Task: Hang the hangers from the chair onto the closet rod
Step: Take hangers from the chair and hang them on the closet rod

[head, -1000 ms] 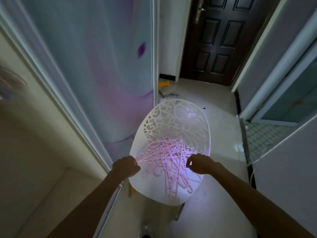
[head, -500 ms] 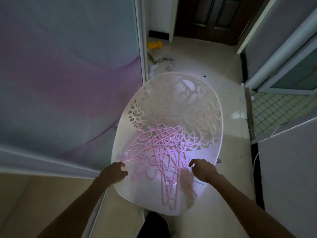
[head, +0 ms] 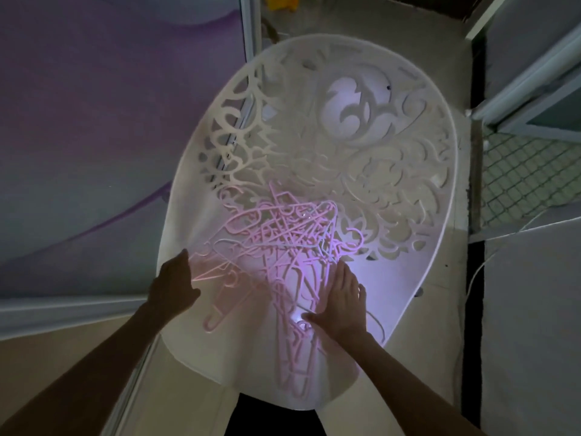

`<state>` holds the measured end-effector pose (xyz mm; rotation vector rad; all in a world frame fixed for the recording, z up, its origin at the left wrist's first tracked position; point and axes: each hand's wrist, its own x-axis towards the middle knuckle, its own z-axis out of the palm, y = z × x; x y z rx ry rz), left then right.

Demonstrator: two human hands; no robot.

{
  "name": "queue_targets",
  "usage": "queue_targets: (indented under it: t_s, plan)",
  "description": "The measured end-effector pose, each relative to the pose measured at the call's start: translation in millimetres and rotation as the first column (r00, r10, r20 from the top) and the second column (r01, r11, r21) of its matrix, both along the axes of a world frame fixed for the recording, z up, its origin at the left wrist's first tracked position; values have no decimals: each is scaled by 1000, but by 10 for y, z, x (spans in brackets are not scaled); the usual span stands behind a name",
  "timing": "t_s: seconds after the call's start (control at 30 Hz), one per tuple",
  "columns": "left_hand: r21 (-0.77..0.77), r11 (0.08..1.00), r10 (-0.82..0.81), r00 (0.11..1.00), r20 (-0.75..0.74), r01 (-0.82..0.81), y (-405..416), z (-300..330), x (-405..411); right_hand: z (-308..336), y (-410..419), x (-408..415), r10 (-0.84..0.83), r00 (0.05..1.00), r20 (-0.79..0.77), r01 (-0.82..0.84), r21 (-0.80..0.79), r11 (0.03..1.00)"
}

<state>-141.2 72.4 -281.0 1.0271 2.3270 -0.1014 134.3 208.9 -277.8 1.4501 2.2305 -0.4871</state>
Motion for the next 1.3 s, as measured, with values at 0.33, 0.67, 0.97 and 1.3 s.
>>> queue_targets:
  t_s: [0.33, 0.67, 0.97, 1.3]
  plan:
    - [62, 995, 81, 994, -70, -77, 188, 9, -29, 46, 153, 140, 97, 976, -197, -52, 223, 973]
    - [194, 901, 319, 895, 312, -388, 119, 317, -41, 469, 466, 186, 129, 984, -124, -107, 169, 980]
    - [139, 696, 539, 641, 546, -704, 25, 1001, 133, 1122, 424, 266, 72, 996, -52, -72, 1, 997]
    - [175, 815, 465, 804, 370, -552, -657, 2377, 401, 2440, 354, 330, 462, 887, 19, -457, 193, 868]
